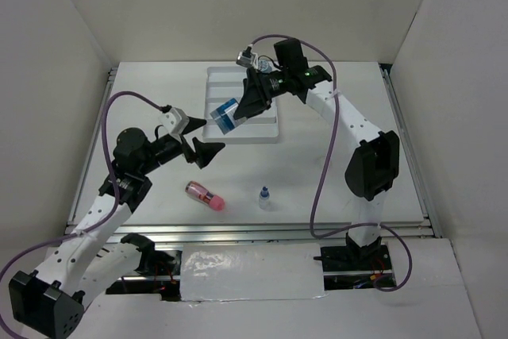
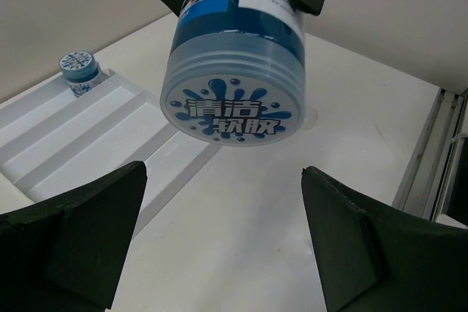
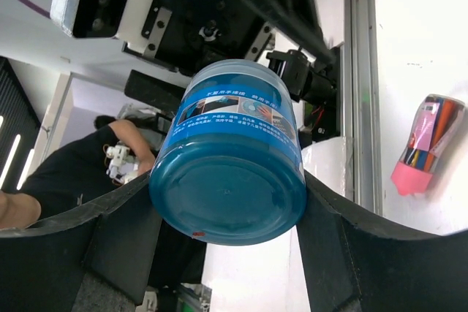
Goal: Sort the stationery into containers
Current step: Pick up the stationery from the center of the board.
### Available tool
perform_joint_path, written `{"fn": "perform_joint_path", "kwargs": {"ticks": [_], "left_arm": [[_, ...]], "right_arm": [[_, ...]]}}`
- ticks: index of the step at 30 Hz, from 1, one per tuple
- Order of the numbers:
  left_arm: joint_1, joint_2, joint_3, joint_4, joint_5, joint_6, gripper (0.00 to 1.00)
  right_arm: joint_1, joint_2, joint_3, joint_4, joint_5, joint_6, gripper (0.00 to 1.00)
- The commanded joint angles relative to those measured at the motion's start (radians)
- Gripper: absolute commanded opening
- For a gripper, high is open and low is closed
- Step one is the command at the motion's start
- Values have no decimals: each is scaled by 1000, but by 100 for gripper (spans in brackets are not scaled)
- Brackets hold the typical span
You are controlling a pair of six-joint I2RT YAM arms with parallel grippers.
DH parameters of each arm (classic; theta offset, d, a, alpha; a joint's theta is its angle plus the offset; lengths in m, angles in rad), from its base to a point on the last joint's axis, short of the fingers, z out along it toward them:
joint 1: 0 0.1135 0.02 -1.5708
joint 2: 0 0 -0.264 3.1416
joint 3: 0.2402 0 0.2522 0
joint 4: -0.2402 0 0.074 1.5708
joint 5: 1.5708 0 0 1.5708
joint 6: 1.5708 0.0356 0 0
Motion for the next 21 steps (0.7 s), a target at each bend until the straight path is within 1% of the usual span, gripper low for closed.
{"fn": "perform_joint_path", "kwargs": {"ticks": [1,3,4,5,7,10,13,17,21], "left_arm": [[-8,13,55,21,-43,41,99],[-9,21,67,21,-28,38,99],[-9,23,69,29,-25,34,99],[-12,24,71,35,-20,29,99],[-11,29,80,38,-19,24,99],[-11,27,81,47,-6,29,99],[-12,23,92,51,34,32,99],[-11,15,107,41,95,50,99],[-12,10,123,25,90,69,99]], "right_arm": [[22,-115,-58,236,-253,160,9],[31,-137,-112,399,-251,243,9],[34,-143,-134,399,-251,277,9],[36,-146,-149,484,-251,308,9],[40,-155,-178,562,-253,373,9],[40,-160,-185,576,-251,389,9],[42,-155,-191,577,-253,401,9],[40,-146,-203,629,-253,427,8],[45,-142,-212,648,-253,450,8]]}}
